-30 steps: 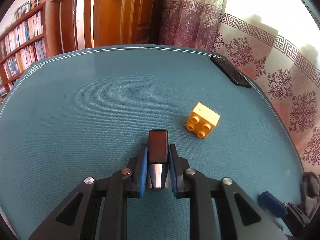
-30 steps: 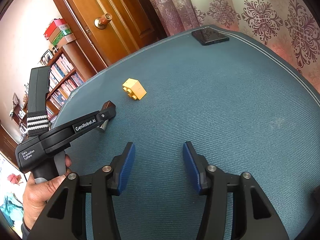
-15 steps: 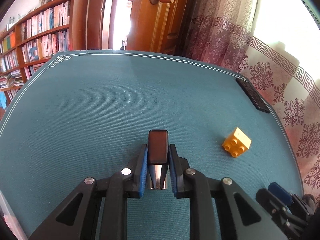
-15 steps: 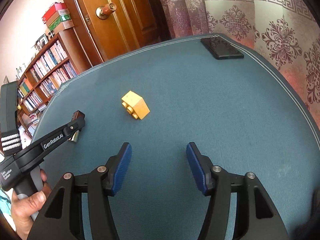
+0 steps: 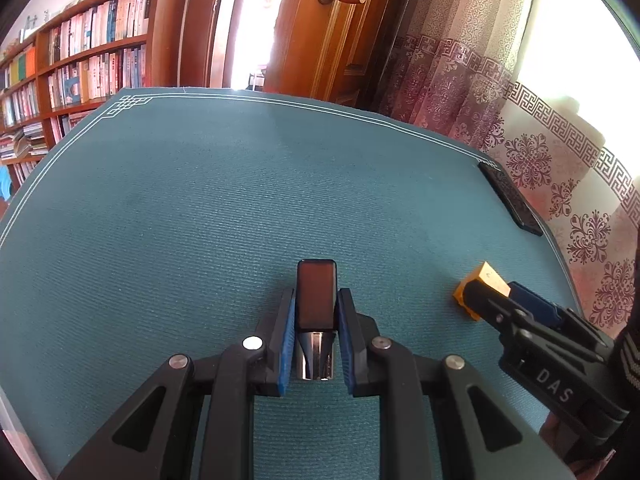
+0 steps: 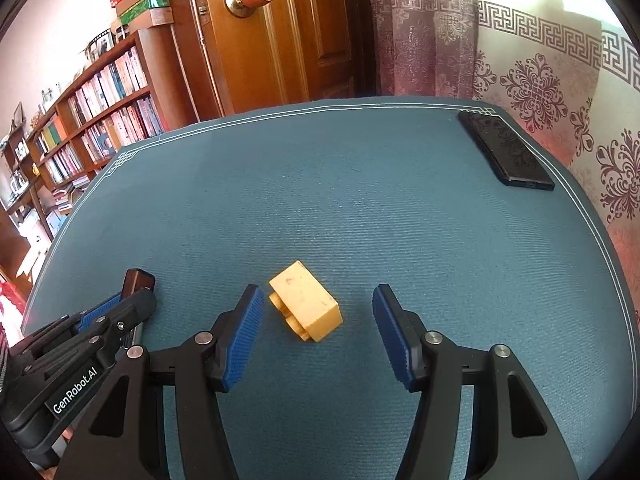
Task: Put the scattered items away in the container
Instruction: 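Grasp the yellow toy brick with the right gripper while the left holds the bottle, then carry the brown bottle over the bowl with the left gripper while the right carries the yellow brick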
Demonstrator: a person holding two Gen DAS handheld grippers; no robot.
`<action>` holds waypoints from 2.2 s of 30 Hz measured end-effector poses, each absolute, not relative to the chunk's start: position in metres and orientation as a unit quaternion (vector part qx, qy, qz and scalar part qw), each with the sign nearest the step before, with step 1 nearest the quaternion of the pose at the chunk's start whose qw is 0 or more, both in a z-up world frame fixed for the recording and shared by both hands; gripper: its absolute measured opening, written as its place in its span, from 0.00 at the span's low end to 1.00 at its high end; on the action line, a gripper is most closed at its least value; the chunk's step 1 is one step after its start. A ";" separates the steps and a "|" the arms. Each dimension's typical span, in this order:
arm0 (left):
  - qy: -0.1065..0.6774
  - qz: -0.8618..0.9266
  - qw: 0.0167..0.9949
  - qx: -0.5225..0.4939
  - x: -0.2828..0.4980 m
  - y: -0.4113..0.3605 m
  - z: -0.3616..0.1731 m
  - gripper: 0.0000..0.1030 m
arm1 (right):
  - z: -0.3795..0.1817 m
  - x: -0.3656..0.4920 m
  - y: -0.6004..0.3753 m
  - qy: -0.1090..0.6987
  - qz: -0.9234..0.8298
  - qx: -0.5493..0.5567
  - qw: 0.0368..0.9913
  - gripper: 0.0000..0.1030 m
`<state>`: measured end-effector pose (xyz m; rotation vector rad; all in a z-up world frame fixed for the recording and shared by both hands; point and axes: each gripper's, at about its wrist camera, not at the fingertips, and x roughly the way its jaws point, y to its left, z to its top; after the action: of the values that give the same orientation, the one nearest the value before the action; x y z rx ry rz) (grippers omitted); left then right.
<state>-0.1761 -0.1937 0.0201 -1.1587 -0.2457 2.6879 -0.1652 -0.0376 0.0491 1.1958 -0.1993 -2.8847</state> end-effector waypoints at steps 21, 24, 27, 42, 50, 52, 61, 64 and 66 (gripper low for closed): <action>-0.083 0.907 0.123 -0.393 -0.173 -0.188 0.021 0.22 | 0.050 -0.136 -0.041 -0.083 -0.914 0.397 0.010 0.36; -0.096 0.902 0.138 -0.397 -0.173 -0.188 0.020 0.22 | 0.052 -0.121 -0.042 -0.088 -0.914 0.396 0.015 0.36; -0.109 0.897 0.153 -0.400 -0.174 -0.190 0.021 0.22 | 0.055 -0.107 -0.043 -0.094 -0.914 0.395 0.017 0.36; -0.110 0.898 0.185 -0.385 -0.163 -0.182 0.037 0.22 | 0.062 -0.042 -0.038 -0.117 -0.913 0.391 0.009 0.36; -0.083 0.913 0.188 -0.353 -0.142 -0.170 0.058 0.22 | 0.067 -0.022 -0.042 -0.117 -0.915 0.385 0.020 0.36; -0.079 0.915 0.187 -0.349 -0.137 -0.169 0.062 0.22 | 0.069 -0.018 -0.044 -0.115 -0.917 0.382 0.025 0.36; -0.068 0.924 0.175 -0.332 -0.105 -0.189 0.072 0.22 | 0.067 -0.011 -0.051 -0.121 -0.914 0.385 0.042 0.36; -0.067 0.927 0.163 -0.330 -0.094 -0.204 0.072 0.22 | 0.066 -0.012 -0.060 -0.121 -0.913 0.386 0.056 0.36; -0.064 0.930 0.153 -0.329 -0.087 -0.215 0.072 0.22 | 0.067 -0.014 -0.068 -0.121 -0.912 0.386 0.068 0.36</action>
<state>-0.0874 -0.2148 0.0725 -0.9431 -0.1840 2.6664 -0.0135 -0.0679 0.0668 1.1619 -0.3633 -2.7489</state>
